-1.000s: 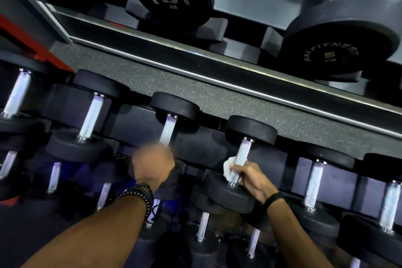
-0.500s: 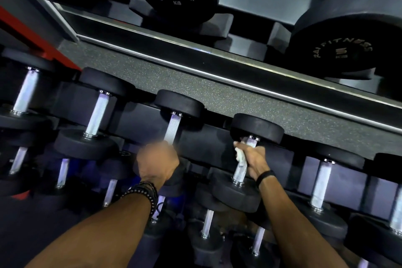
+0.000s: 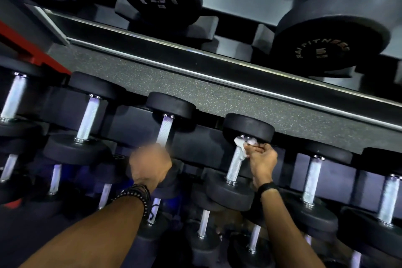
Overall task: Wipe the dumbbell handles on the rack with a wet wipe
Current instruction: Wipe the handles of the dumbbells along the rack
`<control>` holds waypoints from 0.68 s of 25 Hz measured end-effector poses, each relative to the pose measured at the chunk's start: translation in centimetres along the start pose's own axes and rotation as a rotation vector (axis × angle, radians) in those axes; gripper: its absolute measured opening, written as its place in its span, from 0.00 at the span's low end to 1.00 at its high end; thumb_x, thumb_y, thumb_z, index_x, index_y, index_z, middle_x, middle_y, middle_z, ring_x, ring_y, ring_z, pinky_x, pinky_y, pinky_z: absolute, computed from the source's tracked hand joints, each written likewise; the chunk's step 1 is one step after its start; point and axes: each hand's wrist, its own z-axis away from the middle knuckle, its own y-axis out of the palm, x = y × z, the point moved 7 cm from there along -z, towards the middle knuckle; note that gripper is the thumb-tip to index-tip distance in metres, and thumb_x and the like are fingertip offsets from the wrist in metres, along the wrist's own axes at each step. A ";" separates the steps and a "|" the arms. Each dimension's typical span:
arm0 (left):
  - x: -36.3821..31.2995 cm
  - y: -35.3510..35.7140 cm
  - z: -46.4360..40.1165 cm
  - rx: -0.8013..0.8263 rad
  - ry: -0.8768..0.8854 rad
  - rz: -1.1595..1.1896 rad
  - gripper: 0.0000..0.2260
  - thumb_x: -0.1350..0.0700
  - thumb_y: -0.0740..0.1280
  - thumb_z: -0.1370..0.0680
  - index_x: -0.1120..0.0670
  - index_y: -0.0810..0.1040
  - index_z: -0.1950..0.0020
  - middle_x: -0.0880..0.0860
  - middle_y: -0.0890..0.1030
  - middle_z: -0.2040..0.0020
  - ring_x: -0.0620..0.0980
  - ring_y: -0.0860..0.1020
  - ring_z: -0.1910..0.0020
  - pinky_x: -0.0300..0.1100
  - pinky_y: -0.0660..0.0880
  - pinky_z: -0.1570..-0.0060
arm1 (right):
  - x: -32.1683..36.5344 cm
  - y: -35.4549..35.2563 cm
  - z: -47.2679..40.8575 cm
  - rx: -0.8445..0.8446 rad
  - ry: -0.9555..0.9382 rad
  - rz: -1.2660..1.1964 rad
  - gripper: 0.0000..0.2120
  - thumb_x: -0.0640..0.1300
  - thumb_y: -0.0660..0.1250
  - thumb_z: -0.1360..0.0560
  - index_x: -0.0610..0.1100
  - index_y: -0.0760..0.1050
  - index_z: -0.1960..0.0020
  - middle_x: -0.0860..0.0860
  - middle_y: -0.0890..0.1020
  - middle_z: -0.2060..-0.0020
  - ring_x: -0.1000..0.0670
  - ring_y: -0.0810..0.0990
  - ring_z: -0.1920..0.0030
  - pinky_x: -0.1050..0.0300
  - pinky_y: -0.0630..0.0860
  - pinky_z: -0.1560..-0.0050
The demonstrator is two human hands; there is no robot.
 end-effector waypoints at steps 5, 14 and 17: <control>-0.1 0.1 -0.1 0.011 0.004 -0.005 0.10 0.52 0.66 0.25 0.57 0.82 0.58 0.59 0.83 0.61 0.61 0.79 0.58 0.49 0.72 0.55 | -4.0 -0.2 4.9 0.178 -0.055 0.372 0.13 0.29 0.60 0.30 0.44 0.76 0.66 0.51 0.75 0.70 0.51 0.72 0.66 0.60 0.69 0.65; -0.2 -0.1 0.0 -0.003 0.004 0.000 0.10 0.53 0.67 0.26 0.58 0.83 0.58 0.61 0.82 0.62 0.62 0.79 0.60 0.49 0.73 0.56 | -3.6 1.9 5.3 0.474 0.251 0.084 0.15 0.28 0.56 0.32 0.39 0.81 0.60 0.46 0.84 0.65 0.49 0.79 0.64 0.57 0.74 0.63; -0.1 -0.1 0.0 -0.005 0.004 0.002 0.10 0.53 0.66 0.26 0.58 0.82 0.59 0.60 0.82 0.62 0.62 0.79 0.60 0.49 0.72 0.56 | -1.0 1.4 4.3 0.320 0.284 -0.264 0.17 0.23 0.53 0.32 0.40 0.74 0.63 0.50 0.79 0.70 0.54 0.75 0.68 0.62 0.74 0.63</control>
